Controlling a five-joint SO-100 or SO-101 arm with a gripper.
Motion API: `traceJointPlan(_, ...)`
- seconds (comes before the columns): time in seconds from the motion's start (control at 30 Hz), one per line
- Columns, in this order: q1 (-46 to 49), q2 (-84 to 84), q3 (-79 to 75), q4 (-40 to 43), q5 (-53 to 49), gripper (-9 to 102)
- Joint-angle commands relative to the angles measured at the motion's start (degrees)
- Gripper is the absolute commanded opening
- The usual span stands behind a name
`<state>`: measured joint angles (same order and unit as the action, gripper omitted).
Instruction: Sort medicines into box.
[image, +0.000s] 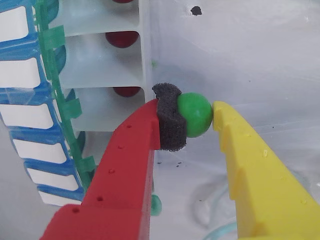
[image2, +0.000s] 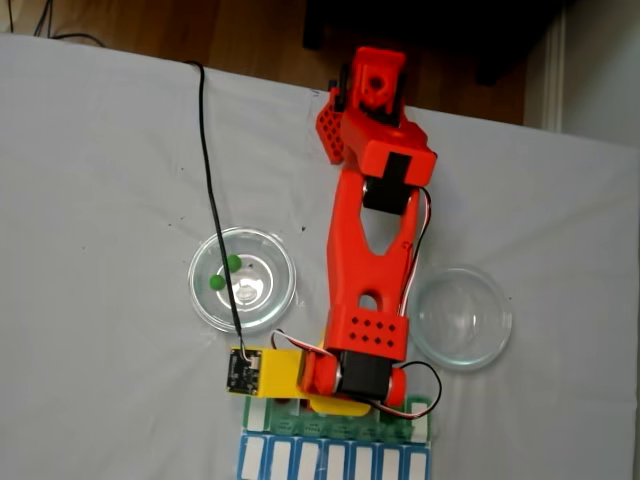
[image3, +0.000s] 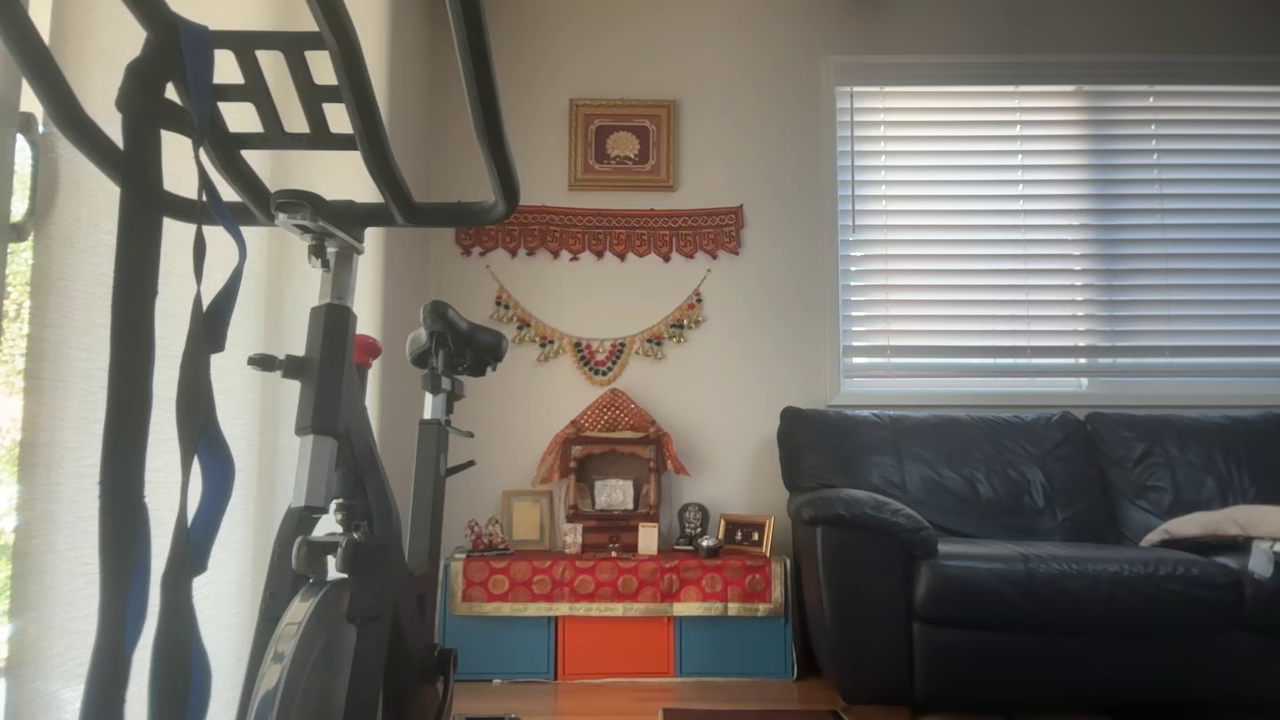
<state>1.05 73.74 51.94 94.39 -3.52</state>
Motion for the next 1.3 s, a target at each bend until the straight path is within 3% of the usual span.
traceJointPlan(0.0,-1.93,1.49,-6.15,-0.44,0.62,1)
traceJointPlan(0.87,-2.46,-10.9,-27.69,4.13,3.69,1)
traceJointPlan(1.1,-2.11,-21.71,-48.43,14.59,4.13,1)
traceJointPlan(1.27,-1.93,-26.1,-54.05,14.94,4.83,1)
